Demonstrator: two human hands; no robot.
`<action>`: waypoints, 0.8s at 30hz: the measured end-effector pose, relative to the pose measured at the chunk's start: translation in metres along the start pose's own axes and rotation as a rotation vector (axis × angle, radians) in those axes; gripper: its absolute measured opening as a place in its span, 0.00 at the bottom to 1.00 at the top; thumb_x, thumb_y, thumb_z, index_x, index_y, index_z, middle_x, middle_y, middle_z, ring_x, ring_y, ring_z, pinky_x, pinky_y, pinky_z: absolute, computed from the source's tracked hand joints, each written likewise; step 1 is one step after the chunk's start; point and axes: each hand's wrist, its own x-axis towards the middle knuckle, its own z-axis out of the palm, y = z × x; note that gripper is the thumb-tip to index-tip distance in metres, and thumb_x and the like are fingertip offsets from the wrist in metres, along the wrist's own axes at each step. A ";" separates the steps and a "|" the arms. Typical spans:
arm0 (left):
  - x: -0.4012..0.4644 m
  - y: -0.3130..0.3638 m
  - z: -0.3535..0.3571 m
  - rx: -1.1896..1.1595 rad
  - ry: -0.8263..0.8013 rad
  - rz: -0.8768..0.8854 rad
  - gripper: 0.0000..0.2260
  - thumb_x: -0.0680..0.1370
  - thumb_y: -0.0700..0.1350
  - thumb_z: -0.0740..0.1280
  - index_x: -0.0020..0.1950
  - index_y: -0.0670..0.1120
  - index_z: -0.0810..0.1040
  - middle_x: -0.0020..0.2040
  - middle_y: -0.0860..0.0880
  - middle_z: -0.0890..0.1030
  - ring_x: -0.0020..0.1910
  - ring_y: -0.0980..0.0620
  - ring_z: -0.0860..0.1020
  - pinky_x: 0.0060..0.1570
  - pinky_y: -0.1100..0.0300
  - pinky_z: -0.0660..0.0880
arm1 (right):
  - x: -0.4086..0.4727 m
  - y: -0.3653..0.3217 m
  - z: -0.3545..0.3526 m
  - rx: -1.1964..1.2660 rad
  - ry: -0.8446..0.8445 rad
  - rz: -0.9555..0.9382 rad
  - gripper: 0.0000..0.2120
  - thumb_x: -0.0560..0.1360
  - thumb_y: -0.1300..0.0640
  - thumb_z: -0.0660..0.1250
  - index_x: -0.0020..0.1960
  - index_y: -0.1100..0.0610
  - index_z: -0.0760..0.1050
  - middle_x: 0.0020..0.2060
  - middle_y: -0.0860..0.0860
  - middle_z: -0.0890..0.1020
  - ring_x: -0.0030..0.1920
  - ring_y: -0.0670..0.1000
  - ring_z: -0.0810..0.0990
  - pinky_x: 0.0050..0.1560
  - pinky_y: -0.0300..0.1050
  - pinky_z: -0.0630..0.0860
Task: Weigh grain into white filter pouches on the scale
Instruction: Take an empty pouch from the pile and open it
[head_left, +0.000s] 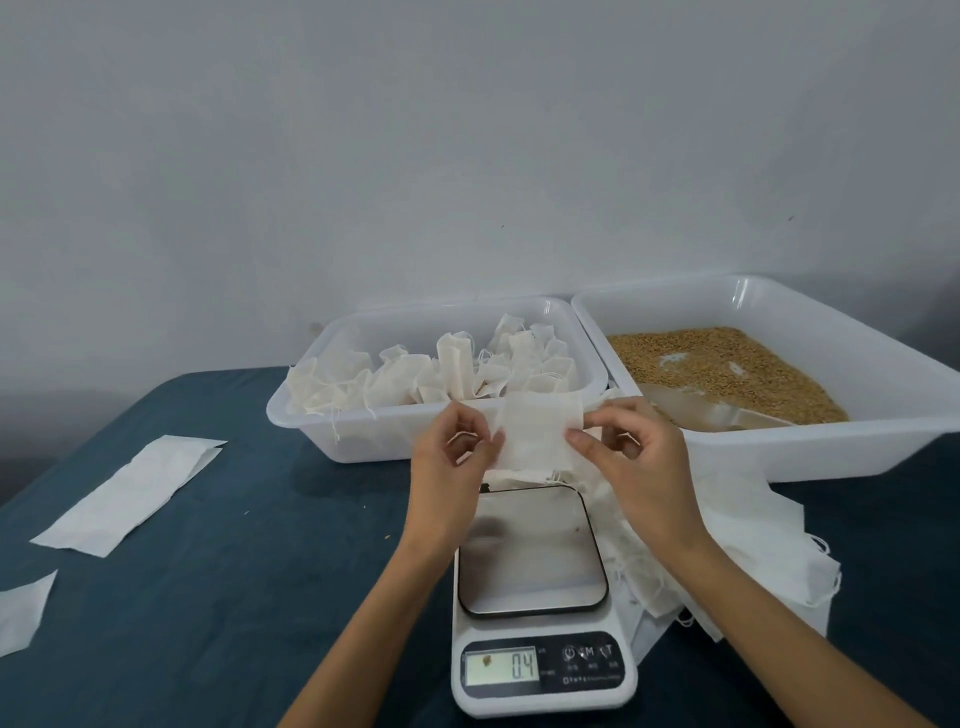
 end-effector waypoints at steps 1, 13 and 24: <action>-0.001 -0.001 0.002 0.039 -0.001 0.033 0.11 0.80 0.33 0.71 0.43 0.45 0.75 0.41 0.44 0.77 0.41 0.51 0.76 0.42 0.61 0.74 | 0.000 0.001 -0.001 -0.027 0.004 -0.018 0.05 0.72 0.63 0.77 0.43 0.55 0.83 0.42 0.48 0.81 0.36 0.47 0.75 0.41 0.36 0.73; -0.005 -0.005 0.007 0.161 -0.031 0.134 0.20 0.80 0.28 0.64 0.41 0.52 0.82 0.41 0.55 0.83 0.42 0.57 0.77 0.45 0.66 0.72 | -0.002 -0.003 0.000 0.113 -0.033 0.042 0.09 0.79 0.55 0.71 0.43 0.58 0.78 0.33 0.52 0.79 0.24 0.54 0.75 0.28 0.46 0.74; -0.001 -0.003 0.003 -0.076 0.013 -0.008 0.11 0.82 0.33 0.69 0.52 0.47 0.87 0.45 0.47 0.85 0.45 0.51 0.80 0.50 0.58 0.78 | -0.006 -0.009 0.001 0.031 -0.147 0.001 0.14 0.80 0.49 0.69 0.35 0.48 0.78 0.28 0.49 0.78 0.24 0.58 0.80 0.25 0.41 0.71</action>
